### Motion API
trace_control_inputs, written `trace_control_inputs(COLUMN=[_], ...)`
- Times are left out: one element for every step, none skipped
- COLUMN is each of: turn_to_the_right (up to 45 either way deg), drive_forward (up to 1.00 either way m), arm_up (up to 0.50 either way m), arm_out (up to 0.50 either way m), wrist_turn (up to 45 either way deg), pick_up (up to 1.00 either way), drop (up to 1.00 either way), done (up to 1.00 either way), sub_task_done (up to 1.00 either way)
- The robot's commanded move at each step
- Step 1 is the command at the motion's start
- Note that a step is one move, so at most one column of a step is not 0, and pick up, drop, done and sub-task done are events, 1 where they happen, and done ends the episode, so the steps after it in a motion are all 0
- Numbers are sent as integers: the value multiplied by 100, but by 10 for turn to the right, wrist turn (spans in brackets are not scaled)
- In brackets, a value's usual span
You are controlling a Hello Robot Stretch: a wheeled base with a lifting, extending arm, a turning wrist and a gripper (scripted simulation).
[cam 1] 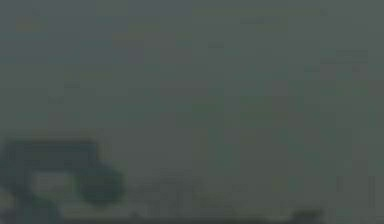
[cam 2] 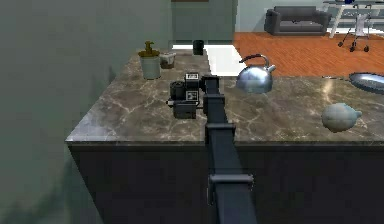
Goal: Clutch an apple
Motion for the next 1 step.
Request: trace_control_inputs(turn_to_the_right=[0], drive_forward=[0], arm_up=[0], arm_out=[0], wrist_turn=[0], pick_up=[100], drop=[0], done=[0], sub_task_done=[0])
